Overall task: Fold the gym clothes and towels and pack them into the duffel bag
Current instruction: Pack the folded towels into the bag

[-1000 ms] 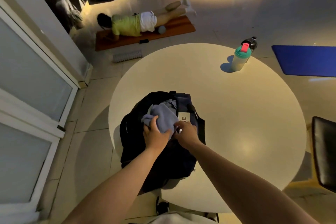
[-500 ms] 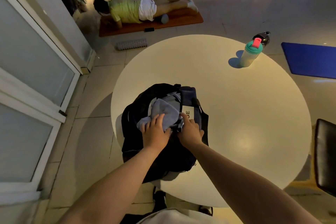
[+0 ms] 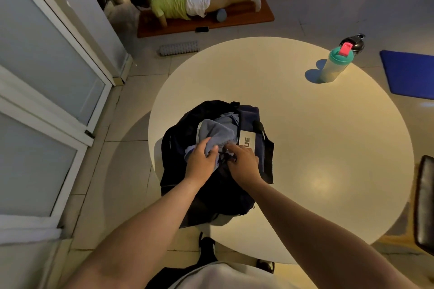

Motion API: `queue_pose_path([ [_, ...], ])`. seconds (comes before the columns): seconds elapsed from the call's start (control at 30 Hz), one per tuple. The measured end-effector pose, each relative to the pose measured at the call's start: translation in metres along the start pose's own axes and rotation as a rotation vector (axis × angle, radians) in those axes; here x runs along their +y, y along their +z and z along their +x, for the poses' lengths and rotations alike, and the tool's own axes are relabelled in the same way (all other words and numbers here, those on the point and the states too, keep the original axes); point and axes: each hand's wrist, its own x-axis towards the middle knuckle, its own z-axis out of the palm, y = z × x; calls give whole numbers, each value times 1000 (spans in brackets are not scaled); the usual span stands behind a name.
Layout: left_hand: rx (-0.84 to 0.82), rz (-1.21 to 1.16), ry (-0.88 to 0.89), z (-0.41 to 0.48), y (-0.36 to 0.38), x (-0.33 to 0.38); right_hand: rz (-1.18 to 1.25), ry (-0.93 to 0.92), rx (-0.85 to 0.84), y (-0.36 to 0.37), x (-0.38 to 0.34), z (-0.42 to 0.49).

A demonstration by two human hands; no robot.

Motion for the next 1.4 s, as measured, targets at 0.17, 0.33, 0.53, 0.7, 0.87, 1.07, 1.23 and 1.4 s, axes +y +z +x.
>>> queue_pose_path([
  [0.17, 160, -21, -23, -3, -4, 13, 291, 70, 5, 6, -13, -4],
  [0.33, 334, 62, 80, 2, -23, 24, 55, -24, -136, 15, -25, 12],
  [0.53, 523, 199, 358, 21, -46, 41, -83, 38, -239, 7, -33, 21],
  [0.7, 195, 552, 483, 24, -16, 34, -320, 236, -216, -7, 4, 11],
  [0.87, -72, 687, 256, 14, 22, -2, -169, 210, -77, -21, 21, 6],
  [1.07, 59, 549, 294, 15, 23, 0, 20, 176, 76, -40, 38, 3],
  [1.23, 101, 552, 440, 13, 32, 14, 60, 140, 26, -52, 37, -1],
  [1.4, 121, 571, 543, 14, 43, 17, 296, 162, 189, -65, 31, 0],
])
